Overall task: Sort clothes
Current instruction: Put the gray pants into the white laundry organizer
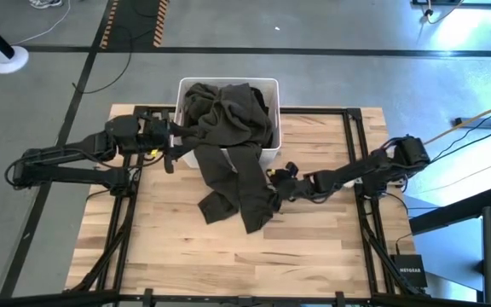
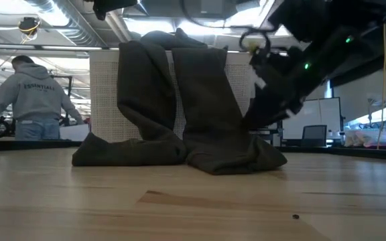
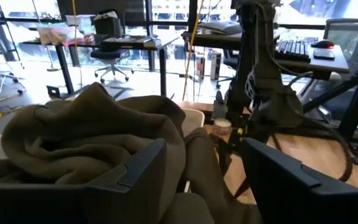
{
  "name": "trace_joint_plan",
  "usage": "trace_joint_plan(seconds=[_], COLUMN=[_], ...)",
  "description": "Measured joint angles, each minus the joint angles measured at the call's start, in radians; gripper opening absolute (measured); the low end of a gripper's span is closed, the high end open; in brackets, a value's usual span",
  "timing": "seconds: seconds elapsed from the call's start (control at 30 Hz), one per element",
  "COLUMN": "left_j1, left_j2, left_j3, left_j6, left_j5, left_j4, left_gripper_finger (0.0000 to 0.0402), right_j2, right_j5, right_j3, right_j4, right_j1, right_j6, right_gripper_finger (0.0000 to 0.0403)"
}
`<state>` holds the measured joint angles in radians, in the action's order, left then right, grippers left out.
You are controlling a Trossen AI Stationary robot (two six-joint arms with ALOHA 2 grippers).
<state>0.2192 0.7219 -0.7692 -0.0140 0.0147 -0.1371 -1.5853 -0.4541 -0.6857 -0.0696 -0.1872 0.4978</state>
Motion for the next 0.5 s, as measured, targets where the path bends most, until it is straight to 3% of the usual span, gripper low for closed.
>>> trace_joint_plan(seconds=[0.23,0.5], left_j1=[0.000,0.000], left_j2=[0.000,0.000], left_j3=[0.000,0.000], left_j6=[0.021,0.022], left_j5=[0.000,0.000], left_j4=[-0.011,-0.010], left_gripper_finger=[0.0203,0.0203], right_j2=[-0.123,-0.219], right_j5=[0.187,0.203], right_j3=[0.000,-0.001], right_j4=[-0.232,-0.453], right_j1=[0.072,0.092], right_j6=[-0.126,-0.222], right_gripper_finger=[0.0227,0.0227])
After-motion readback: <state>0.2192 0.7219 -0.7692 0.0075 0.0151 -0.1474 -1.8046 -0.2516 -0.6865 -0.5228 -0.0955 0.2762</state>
